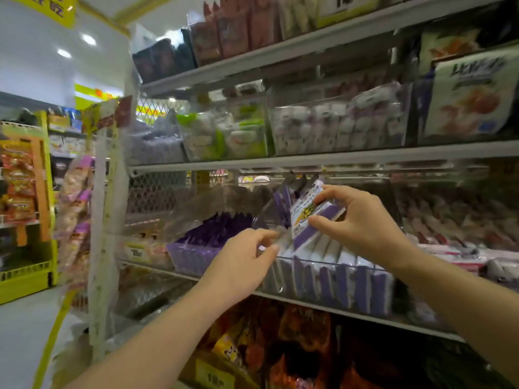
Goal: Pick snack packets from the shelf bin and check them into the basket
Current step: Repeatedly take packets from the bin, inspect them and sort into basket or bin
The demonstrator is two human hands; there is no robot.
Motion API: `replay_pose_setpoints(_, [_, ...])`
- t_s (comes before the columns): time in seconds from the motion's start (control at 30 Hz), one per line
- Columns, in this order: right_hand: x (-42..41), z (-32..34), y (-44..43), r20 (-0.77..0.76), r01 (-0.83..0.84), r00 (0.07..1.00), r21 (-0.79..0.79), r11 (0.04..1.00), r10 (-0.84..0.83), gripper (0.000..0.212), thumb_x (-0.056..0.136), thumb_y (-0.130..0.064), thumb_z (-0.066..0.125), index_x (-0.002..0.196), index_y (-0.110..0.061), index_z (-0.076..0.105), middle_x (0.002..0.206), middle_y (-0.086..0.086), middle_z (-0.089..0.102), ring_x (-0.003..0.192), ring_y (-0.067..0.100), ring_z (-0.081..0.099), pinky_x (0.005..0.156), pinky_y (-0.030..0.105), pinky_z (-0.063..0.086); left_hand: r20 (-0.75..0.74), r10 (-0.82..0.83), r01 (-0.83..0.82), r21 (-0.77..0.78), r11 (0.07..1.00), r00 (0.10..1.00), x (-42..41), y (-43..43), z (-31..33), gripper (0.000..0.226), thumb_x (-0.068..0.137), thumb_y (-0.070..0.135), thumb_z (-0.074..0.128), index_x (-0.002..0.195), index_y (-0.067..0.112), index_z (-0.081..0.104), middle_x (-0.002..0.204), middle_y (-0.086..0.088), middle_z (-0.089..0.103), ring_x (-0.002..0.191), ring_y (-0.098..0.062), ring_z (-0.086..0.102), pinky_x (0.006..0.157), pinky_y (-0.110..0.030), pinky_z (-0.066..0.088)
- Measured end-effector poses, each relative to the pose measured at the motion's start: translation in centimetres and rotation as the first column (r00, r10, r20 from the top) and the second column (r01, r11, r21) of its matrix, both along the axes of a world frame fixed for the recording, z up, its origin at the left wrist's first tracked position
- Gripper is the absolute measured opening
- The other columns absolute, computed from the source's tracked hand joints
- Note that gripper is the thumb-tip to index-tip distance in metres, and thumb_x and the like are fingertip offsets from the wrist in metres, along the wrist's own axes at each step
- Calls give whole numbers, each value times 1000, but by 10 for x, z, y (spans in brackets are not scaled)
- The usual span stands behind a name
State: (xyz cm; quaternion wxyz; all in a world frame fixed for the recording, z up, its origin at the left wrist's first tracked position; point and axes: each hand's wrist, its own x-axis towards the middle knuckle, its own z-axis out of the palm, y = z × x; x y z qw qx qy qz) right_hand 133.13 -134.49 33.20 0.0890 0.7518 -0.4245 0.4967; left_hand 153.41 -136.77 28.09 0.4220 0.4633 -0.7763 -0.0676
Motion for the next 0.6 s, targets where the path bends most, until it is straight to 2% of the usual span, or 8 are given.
replay_pose_setpoints(0.07, [-10, 15, -12, -82, 101, 991, -30, 994, -104, 17, 74, -25, 75, 87, -27, 64, 95, -2, 69, 64, -4, 58, 68, 10, 43, 93, 33, -31, -30, 999, 995, -4, -15, 7, 34, 97, 37, 52, 130, 34, 56, 114, 18, 57, 105, -4, 56, 95, -31, 48])
replay_pose_setpoints(0.13, [-16, 27, -26, -155, 175, 972, -22, 984, -177, 20, 76, -26, 73, 95, -21, 68, 107, 3, 69, 80, 8, 64, 76, 22, 48, 156, 51, -40, -72, 997, 986, -8, -32, 10, 34, 97, 36, 52, 130, 34, 55, 119, 16, 54, 111, -6, 54, 97, -33, 47])
replay_pose_setpoints(0.2, [-17, 35, -40, -219, 229, 950, 5, 974, -222, 27, 78, -28, 71, 103, -19, 68, 107, 2, 69, 89, 13, 64, 77, 27, 50, 216, 83, -52, -144, 988, 973, -9, -49, 10, 32, 97, 35, 51, 128, 35, 56, 122, 15, 52, 115, -8, 50, 98, -35, 45])
replay_pose_setpoints(0.3, [-14, 39, -62, -336, 295, 902, 15, 955, -273, 31, 80, -28, 68, 110, -18, 65, 105, 4, 67, 94, 19, 61, 81, 35, 53, 254, 141, -73, -261, 963, 957, -6, -72, 9, 30, 96, 35, 51, 126, 36, 57, 124, 17, 49, 119, -8, 41, 101, -28, 39])
replay_pose_setpoints(0.43, [-12, 44, -98, -404, 374, 864, 118, 920, -300, 36, 86, -30, 65, 120, -17, 59, 117, 9, 59, 102, 26, 58, 87, 37, 50, 309, 181, -69, -340, 938, 934, -5, -95, 7, 34, 95, 37, 50, 129, 34, 55, 127, 16, 46, 122, -6, 35, 102, -24, 32])
replay_pose_setpoints(0.5, [-12, 48, -116, -442, 415, 845, 186, 891, -302, 43, 89, -32, 63, 129, -19, 53, 128, 9, 54, 112, 29, 55, 94, 40, 48, 337, 186, -64, -342, 937, 923, -6, -104, 8, 35, 95, 36, 49, 130, 33, 53, 129, 15, 43, 125, -7, 34, 104, -25, 29])
replay_pose_setpoints(0.6, [-16, 49, -136, -472, 382, 855, 290, 877, -216, 65, 90, -30, 63, 146, -21, 30, 143, 9, 47, 126, 30, 49, 103, 43, 43, 343, 195, -58, -370, 927, 919, -10, -115, 16, 38, 95, 35, 49, 132, 33, 49, 137, 12, 39, 127, -10, 36, 107, -27, 27])
